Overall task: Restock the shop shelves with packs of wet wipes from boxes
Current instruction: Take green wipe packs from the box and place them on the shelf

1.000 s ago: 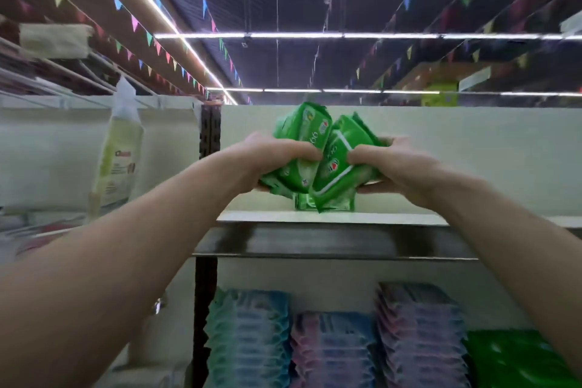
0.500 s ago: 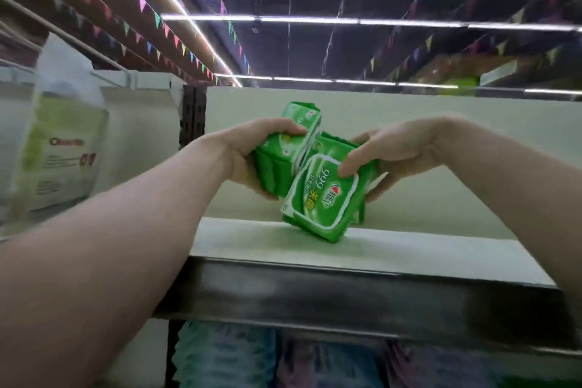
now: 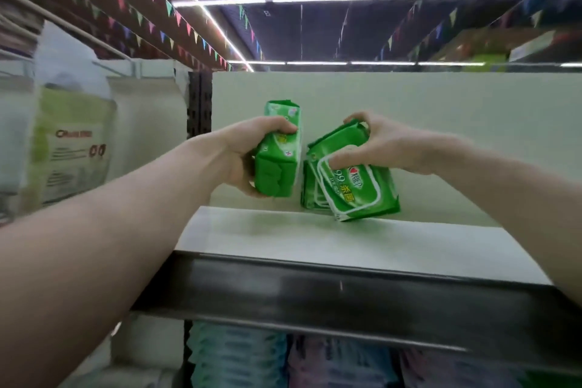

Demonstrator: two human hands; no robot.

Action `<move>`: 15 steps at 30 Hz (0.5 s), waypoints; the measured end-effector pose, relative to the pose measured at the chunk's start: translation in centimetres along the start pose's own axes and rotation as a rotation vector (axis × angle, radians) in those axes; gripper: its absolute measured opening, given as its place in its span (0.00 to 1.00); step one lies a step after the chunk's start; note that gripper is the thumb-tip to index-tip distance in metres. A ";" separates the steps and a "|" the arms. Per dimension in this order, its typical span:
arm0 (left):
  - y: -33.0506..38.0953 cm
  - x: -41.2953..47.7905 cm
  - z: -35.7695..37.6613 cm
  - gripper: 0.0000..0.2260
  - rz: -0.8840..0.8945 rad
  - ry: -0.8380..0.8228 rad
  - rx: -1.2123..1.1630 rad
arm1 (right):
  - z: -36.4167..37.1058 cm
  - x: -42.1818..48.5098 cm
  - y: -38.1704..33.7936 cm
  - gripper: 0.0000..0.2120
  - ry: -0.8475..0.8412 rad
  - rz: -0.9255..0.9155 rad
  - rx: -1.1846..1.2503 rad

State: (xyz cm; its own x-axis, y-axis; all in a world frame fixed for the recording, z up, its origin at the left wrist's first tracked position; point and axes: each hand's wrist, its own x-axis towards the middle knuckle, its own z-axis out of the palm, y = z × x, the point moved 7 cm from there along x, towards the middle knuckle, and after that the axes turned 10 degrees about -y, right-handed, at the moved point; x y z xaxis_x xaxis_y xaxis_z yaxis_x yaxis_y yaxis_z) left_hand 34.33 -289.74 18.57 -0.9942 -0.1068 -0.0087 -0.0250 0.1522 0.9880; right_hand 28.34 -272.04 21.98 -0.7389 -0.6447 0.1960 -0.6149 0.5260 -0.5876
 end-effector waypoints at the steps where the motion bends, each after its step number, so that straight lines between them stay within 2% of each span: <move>1: 0.0 0.1 0.0 0.22 0.001 0.000 -0.011 | 0.2 -0.3 0.5 0.32 -0.047 0.026 0.048; 4: -0.5 0.0 0.9 0.19 -0.021 -0.043 -0.008 | 0.7 -1.2 1.2 0.25 -0.156 0.107 0.013; 7: -1.0 0.2 1.6 0.18 -0.056 -0.074 0.040 | 0.7 -1.7 0.9 0.24 -0.185 0.104 -0.005; 9: -1.1 0.3 1.5 0.19 -0.061 -0.062 0.050 | 0.6 -2.0 0.2 0.30 -0.186 0.061 -0.055; 12: -0.8 0.2 0.9 0.19 -0.044 -0.035 0.024 | 0.2 -2.5 -1.1 0.46 -0.140 0.016 -0.260; 15: -0.2 0.1 0.4 0.19 -0.008 -0.009 -0.032 | 0.8 -2.1 -1.6 0.47 -0.094 -0.005 -0.344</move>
State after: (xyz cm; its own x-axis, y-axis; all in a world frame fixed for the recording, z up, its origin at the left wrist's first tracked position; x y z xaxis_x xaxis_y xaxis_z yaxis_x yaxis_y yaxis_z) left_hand 34.22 -289.40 18.34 -0.9949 -0.0991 -0.0179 -0.0298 0.1201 0.9923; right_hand 31.09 -271.95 21.91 -0.7168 -0.6876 0.1154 -0.6870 0.6684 -0.2850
